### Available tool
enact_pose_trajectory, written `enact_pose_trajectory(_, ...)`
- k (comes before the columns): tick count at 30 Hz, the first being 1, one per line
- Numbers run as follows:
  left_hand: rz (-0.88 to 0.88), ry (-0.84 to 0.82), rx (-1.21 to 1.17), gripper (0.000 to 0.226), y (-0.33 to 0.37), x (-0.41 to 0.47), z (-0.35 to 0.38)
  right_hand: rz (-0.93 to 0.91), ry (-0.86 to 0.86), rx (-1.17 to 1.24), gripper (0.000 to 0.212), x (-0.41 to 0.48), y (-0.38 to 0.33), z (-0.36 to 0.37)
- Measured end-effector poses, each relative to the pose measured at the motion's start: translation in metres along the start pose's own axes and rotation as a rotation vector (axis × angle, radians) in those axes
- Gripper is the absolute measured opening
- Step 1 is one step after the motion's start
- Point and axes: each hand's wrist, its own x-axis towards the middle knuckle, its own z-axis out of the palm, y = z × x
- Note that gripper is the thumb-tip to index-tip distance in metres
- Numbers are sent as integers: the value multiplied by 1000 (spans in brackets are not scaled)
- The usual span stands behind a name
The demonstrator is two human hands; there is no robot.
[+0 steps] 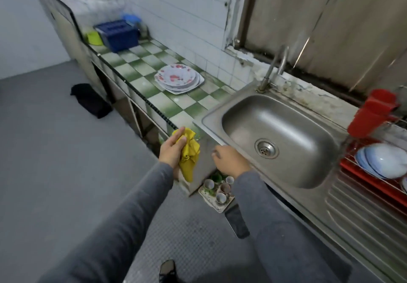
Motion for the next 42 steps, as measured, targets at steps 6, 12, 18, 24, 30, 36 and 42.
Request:
enact_pose_trajectory(6, 35, 58, -7, 43, 51, 47, -59, -40, -21, 16, 30, 71, -70, 22)
enact_pose_trajectory(12, 78, 113, 61, 32, 84, 114, -95, -61, 4, 28, 31, 144, -109, 23)
enact_pose_trajectory(18, 94, 133, 90, 34, 101, 205, -111, -26, 46, 27, 35, 238, -122, 29)
enact_pose_trajectory(24, 43, 136, 133, 37, 121, 311, -110, 15, 60, 22, 32, 341, -120, 27)
enact_pose_trajectory(30, -1, 105, 204, 39, 140, 398, -101, 106, 68, 86, 35, 430, -112, 17)
enact_pose_trajectory(36, -71, 130, 219, 40, 149, 466, -99, 180, 46, 231, 40, 489, -105, 16)
enact_pose_trajectory(42, -119, 63, 248, 38, 161, 528, -100, 368, 61, 415, 41, 529, -101, 23)
